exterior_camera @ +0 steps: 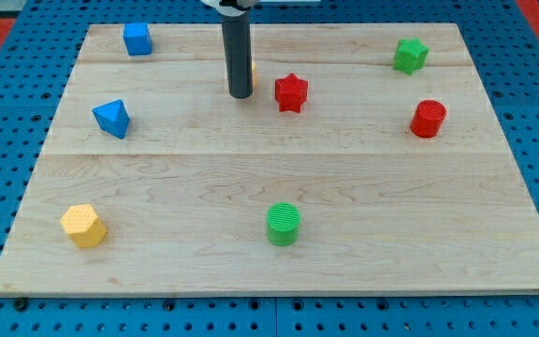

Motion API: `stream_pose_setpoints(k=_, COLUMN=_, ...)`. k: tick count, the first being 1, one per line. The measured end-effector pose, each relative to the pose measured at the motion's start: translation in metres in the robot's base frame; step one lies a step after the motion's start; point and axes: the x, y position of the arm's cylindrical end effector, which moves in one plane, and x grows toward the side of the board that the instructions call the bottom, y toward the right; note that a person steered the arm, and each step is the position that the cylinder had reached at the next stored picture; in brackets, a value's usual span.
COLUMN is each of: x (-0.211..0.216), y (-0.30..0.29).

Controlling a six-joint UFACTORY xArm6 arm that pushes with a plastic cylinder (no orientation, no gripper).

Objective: Slide the yellow heart towards the top center

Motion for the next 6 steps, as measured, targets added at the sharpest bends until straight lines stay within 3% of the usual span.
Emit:
stream_pose_setpoints(k=4, x=-0.047, y=0.000)
stream_pose_setpoints(k=6, x=-0.049, y=-0.007)
